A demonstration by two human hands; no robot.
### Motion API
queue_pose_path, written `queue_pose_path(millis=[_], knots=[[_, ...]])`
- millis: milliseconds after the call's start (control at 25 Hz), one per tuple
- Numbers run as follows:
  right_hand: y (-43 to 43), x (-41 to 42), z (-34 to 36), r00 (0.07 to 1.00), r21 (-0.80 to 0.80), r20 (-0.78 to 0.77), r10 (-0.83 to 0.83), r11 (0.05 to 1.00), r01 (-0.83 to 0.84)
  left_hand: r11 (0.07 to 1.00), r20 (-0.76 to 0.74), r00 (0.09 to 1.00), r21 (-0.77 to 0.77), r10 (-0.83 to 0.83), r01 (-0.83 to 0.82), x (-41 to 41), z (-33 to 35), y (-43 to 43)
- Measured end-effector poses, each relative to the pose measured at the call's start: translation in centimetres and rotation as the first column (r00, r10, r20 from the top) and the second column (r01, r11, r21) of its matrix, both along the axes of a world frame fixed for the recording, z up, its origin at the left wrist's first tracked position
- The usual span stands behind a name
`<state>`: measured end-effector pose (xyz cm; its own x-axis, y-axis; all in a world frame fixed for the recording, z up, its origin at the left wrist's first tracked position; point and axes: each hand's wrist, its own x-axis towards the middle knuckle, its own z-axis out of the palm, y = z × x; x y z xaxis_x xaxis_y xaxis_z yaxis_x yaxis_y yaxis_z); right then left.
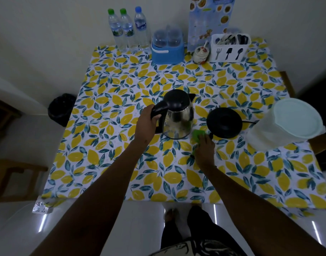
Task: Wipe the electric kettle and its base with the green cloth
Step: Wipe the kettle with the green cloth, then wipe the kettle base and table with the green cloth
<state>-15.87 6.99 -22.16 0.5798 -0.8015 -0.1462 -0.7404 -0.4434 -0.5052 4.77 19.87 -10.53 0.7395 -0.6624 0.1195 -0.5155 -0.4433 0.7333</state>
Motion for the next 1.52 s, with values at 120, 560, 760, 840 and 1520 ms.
queue_pose_path(millis=[120, 560, 760, 840, 1520], knots=[[0.1, 0.9, -1.7, 0.966, -0.056, -0.239, 0.103, 0.991, -0.12, 1.0, 0.006, 1.0, 0.005, -0.001, 0.001, 0.3, -1.0, -0.3], [10.4, 7.8, -1.7, 0.766, -0.172, -0.185, 0.616, 0.747, -0.642, 0.955, -0.106, 0.994, 0.297, 0.038, -0.004, -0.5, -8.0, 6.8], [11.0, 4.8, -2.6, 0.722, -0.165, -0.187, 0.666, 0.703, -0.691, 0.925, -0.044, 0.997, 0.379, 0.056, -0.035, -1.6, -10.1, 9.7], [10.3, 0.8, -3.1, 0.606, -0.24, -0.195, 0.771, 0.561, -0.792, 0.906, -0.072, 0.997, 0.423, 0.023, 0.009, -2.8, -10.7, 10.3], [-1.8, 2.4, -1.0, 0.949, -0.169, -0.267, 0.166, 0.962, -0.216, 0.789, -0.017, 0.963, 0.57, -0.27, 0.231, -10.9, -12.0, 5.2]])
